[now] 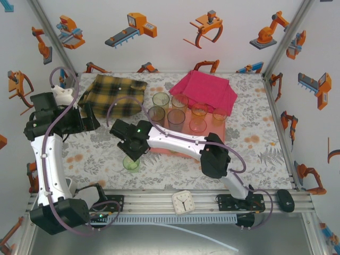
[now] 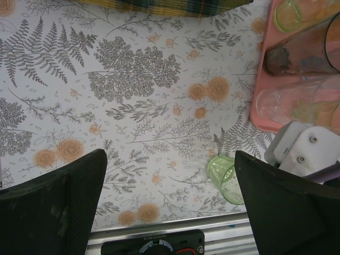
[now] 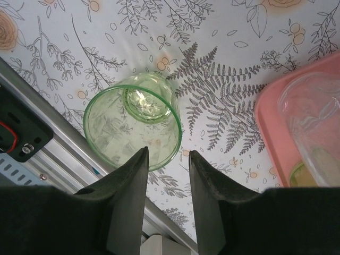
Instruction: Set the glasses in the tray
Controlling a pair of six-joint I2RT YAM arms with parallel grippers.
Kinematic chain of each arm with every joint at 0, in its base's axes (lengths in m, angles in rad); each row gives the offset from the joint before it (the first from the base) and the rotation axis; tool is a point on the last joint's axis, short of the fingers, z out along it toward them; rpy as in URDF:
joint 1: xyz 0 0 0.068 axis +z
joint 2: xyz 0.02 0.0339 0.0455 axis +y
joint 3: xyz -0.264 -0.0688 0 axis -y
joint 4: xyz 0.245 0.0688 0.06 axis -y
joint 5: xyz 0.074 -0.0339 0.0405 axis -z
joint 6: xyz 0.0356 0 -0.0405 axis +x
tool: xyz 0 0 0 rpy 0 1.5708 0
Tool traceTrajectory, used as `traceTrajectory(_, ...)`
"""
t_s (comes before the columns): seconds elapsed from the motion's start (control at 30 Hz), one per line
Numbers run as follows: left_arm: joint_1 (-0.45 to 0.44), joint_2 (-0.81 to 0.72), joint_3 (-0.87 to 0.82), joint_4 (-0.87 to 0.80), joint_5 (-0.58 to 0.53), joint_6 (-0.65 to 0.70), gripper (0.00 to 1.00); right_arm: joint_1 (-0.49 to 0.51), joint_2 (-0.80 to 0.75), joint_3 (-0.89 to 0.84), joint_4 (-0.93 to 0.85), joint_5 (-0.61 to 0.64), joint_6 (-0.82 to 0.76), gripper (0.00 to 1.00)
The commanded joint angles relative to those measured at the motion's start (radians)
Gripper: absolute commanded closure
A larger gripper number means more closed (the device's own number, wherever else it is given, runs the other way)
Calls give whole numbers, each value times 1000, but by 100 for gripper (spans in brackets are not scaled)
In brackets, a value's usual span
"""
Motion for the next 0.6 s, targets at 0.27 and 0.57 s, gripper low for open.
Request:
traceTrajectory(0.27, 16, -17, 39, -24, -21, -12, 3, -12, 57, 56, -25, 18, -8, 63)
traceTrajectory(0.57, 18, -23, 44, -22, 33, -15, 3, -14, 77, 55, -24, 17, 4, 65)
